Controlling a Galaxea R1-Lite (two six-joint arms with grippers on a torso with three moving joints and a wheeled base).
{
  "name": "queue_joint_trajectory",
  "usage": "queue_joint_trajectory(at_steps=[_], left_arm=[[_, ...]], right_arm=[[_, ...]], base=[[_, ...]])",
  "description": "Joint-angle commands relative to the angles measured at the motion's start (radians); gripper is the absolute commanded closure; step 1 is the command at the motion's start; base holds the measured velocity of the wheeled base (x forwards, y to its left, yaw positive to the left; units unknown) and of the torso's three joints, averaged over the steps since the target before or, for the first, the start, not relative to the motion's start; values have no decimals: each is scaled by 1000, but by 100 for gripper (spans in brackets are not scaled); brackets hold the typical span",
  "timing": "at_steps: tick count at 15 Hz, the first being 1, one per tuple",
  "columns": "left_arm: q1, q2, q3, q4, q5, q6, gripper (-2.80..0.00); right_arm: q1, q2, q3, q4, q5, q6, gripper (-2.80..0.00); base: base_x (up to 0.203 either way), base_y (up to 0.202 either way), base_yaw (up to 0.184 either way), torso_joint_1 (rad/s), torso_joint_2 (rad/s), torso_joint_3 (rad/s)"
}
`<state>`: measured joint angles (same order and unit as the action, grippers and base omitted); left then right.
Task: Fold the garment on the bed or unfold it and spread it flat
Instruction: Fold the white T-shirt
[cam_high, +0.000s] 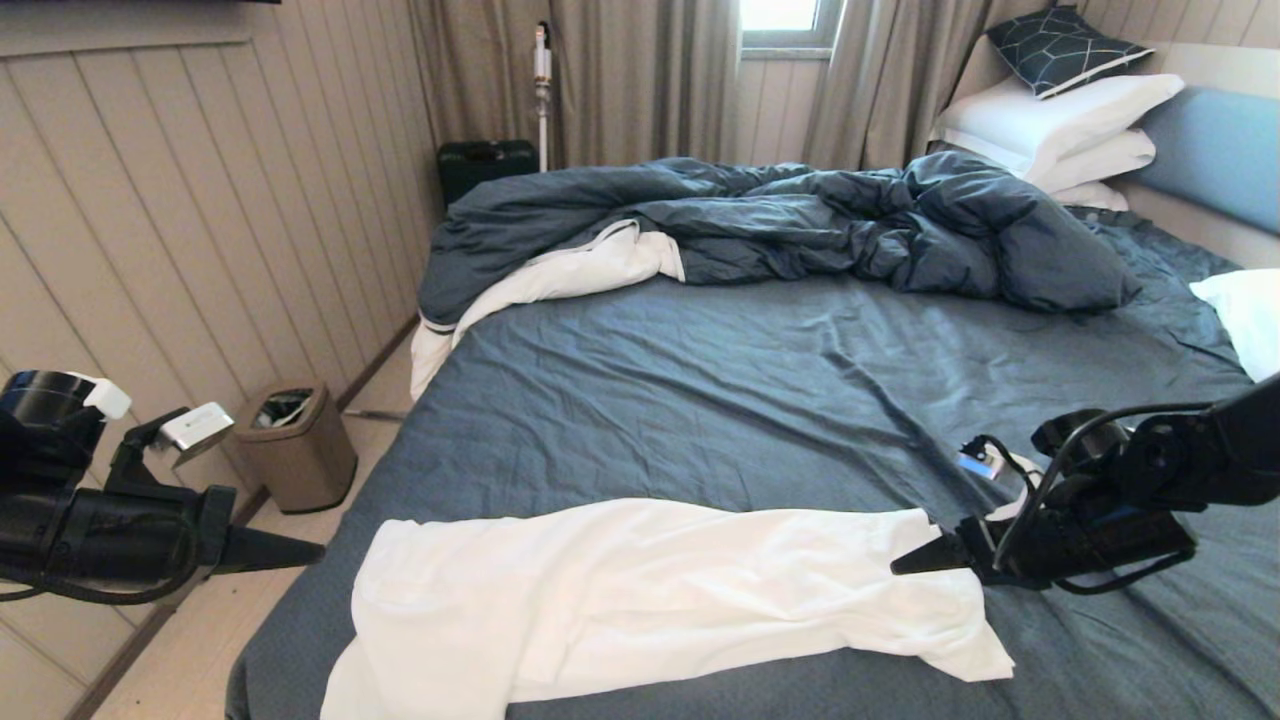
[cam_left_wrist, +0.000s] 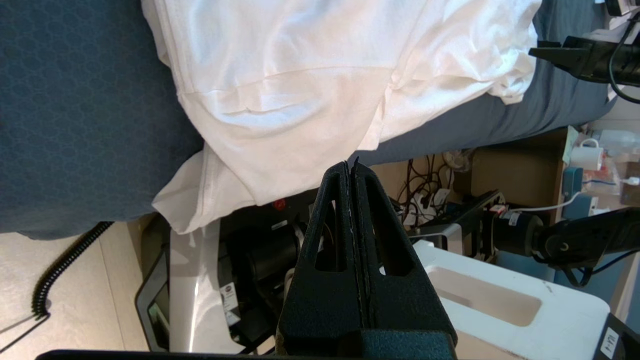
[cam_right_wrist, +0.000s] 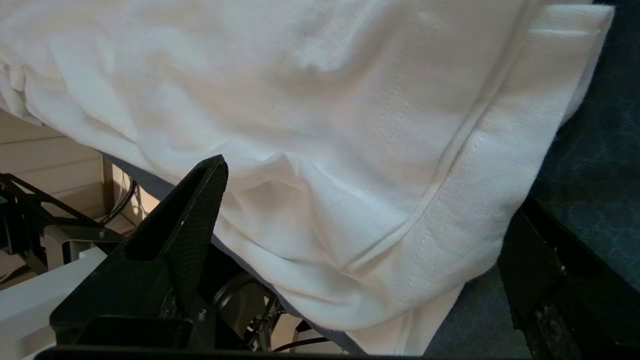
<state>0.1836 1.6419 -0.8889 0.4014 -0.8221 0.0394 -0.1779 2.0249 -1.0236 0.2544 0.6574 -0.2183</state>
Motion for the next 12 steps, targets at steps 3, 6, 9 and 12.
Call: queue_joint_trajectory(at_steps=[3,6,9,12], left_arm=[[-1,3,-1,2,-5,-1,0],[-1,2,0,4,-6,-1,0],[-1,1,1,4,-12,-1,0],[-1,1,0,2,-12,-1,0]], right_arm=[[-20,-6,8,0,2,-3,0],[-39,-31,23,1,-4,-4,0],[-38,-46,48,0,-7,-25,0],[-37,-46,65,0,-7,-57,0]], base=[[0,0,0,0,0,0],[0,0,0,0,0,0],[0,0,0,0,0,0],[0,0,0,0,0,0]])
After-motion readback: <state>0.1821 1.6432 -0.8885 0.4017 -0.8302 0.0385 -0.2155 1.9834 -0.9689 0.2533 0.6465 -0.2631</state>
